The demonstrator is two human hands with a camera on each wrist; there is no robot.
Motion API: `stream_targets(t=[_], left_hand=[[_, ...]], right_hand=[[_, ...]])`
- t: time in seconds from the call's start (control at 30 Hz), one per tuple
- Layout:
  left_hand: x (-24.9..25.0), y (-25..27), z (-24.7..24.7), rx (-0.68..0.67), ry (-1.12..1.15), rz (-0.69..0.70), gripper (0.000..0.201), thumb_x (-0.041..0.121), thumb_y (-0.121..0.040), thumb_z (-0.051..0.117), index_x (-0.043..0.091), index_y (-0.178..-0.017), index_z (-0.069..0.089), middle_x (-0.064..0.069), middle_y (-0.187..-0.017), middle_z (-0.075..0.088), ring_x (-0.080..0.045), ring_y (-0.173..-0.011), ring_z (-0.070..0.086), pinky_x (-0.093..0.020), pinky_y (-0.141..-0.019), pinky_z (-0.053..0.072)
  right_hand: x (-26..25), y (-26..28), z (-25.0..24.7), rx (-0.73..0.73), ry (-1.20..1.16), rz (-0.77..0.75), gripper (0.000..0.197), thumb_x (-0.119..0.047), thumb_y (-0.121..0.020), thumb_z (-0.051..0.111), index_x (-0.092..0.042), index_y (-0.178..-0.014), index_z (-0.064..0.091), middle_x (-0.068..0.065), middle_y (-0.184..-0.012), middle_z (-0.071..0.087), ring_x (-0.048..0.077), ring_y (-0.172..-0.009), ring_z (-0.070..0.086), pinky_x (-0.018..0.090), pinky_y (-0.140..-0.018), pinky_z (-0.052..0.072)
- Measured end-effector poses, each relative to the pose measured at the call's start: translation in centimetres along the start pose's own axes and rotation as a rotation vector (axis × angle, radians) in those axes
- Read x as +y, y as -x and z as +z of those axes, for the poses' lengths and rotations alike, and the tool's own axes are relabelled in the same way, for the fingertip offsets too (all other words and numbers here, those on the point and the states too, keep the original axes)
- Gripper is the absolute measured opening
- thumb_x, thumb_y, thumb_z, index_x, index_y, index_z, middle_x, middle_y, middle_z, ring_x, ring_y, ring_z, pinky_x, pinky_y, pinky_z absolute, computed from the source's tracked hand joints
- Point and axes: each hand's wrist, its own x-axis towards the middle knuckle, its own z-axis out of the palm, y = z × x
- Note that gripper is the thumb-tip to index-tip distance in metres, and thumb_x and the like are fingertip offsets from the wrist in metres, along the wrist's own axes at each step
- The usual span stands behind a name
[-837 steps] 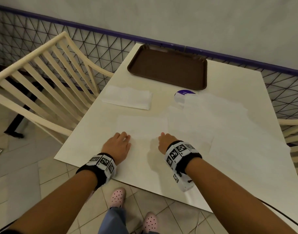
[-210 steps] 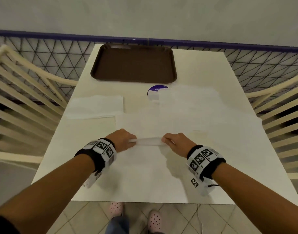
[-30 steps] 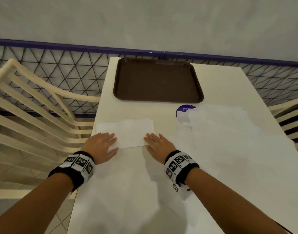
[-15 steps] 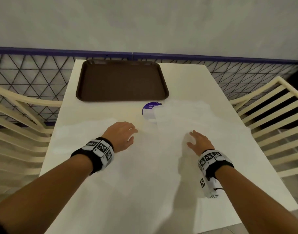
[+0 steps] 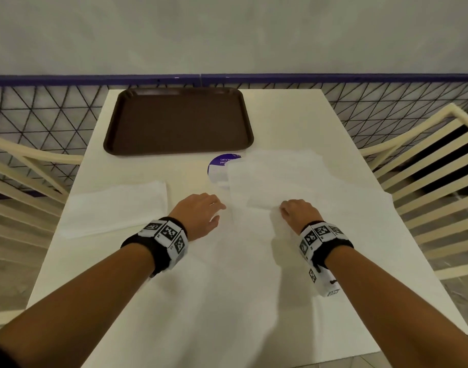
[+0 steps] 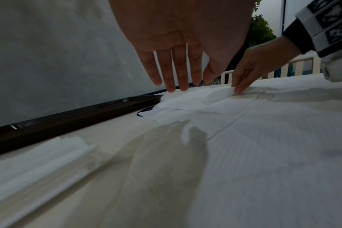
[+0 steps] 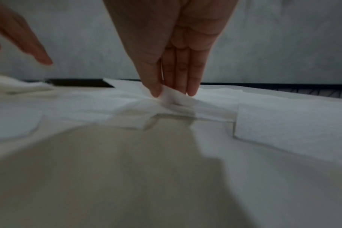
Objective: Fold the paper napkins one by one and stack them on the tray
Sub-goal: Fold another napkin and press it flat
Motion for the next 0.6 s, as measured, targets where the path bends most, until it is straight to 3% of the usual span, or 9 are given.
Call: stream_targets(t=[0.13,0.17,0.23,0.3,0.37,0.4,0.47,0.53,0.6], left_hand=[[1.4,-1.8,-0.6,0.025,0.031,-0.057,0.054,0.025,-0.091,0.054,0.016,-0.141,0.037,-0.005,-0.146,0.039,-0.022,-0.133,0.039,-0.033,-0.108,0.032],[1.8,-2.3,-0.9,0.038,0.031,-0.061,0.061,0.027,-0.090,0.056,0.018,-0.145,0.029,-0.002,-0.151,0.030,-0.019,-0.137,0.033,-0.031,-0.110,0.028],[2.4,-3.1,-1.7,0.045,0.034,-0.061,0.072,0.030,-0.088,0.060,0.021,-0.147,0.021,0.002,-0.154,0.022,-0.017,-0.140,0.026,-0.029,-0.112,0.024],[2.8,-3.4,-2.3,0.019,-0.003,-0.007,0.068,0.030,-0.087,0.062,0.022,-0.145,0.028,0.003,-0.153,0.027,-0.018,-0.141,0.026,-0.031,-0.113,0.023],[3.2,-3.2,-2.4,0.048,-0.026,0.109,0.043,0.023,-0.086,0.063,0.019,-0.128,0.056,-0.001,-0.137,0.052,-0.023,-0.131,0.044,-0.037,-0.108,0.033],[3.3,-2.7,-2.4,0.069,0.006,0.104,0.031,0.021,-0.087,0.061,0.017,-0.117,0.065,-0.002,-0.126,0.061,-0.023,-0.123,0.053,-0.036,-0.102,0.039],[3.3,-1.1,-2.3,-0.062,0.083,-0.075,0.027,0.024,-0.095,0.050,0.019,-0.117,0.064,0.000,-0.125,0.061,-0.018,-0.121,0.052,-0.030,-0.100,0.039],[2.7,1.0,-1.4,-0.178,0.131,-0.175,0.030,0.026,-0.098,0.043,0.019,-0.122,0.060,0.002,-0.126,0.060,-0.016,-0.119,0.051,-0.028,-0.100,0.038],[2.2,3.7,-0.6,-0.206,0.190,-0.208,0.030,0.025,-0.098,0.043,0.016,-0.120,0.061,0.000,-0.122,0.062,-0.018,-0.115,0.055,-0.026,-0.098,0.039]], right_hand=[[-0.3,0.7,-1.3,0.236,-0.091,-0.125,0.028,-0.017,-0.097,0.041,-0.006,-0.111,0.063,0.008,-0.117,0.063,0.027,-0.106,0.060,0.033,-0.084,0.048],[-0.7,1.1,-1.6,0.341,-0.114,-0.221,0.022,-0.013,-0.093,0.050,-0.004,-0.104,0.067,0.009,-0.114,0.066,0.027,-0.101,0.064,0.032,-0.080,0.050],[-1.8,2.1,-2.4,0.455,-0.125,-0.413,0.009,-0.004,-0.072,0.073,-0.005,-0.080,0.073,0.009,-0.094,0.074,0.024,-0.077,0.072,0.028,-0.061,0.056],[-2.8,2.9,-2.1,0.477,-0.123,-0.530,0.016,-0.003,-0.054,0.081,-0.011,-0.066,0.071,0.004,-0.078,0.075,0.019,-0.059,0.070,0.023,-0.047,0.053],[-3.7,3.7,-1.6,0.475,-0.133,-0.587,0.011,-0.005,-0.059,0.075,-0.011,-0.066,0.069,0.003,-0.074,0.073,0.019,-0.058,0.069,0.023,-0.045,0.053],[-4.1,4.2,-1.6,0.447,-0.167,-0.588,0.007,-0.008,-0.066,0.070,-0.010,-0.073,0.068,0.003,-0.078,0.072,0.021,-0.063,0.068,0.024,-0.049,0.053],[-4.4,4.8,-1.0,0.293,-0.231,-0.483,0.018,-0.017,-0.084,0.059,-0.009,-0.100,0.062,0.003,-0.102,0.068,0.024,-0.085,0.064,0.028,-0.069,0.050],[-4.2,5.4,-0.2,0.032,-0.186,-0.380,0.038,-0.027,-0.090,0.054,-0.015,-0.125,0.048,0.002,-0.125,0.057,0.023,-0.106,0.056,0.029,-0.085,0.044],[-4.0,5.9,0.8,-0.149,-0.136,-0.359,0.049,-0.028,-0.092,0.051,-0.019,-0.137,0.037,0.000,-0.140,0.045,0.022,-0.123,0.048,0.031,-0.099,0.039]])
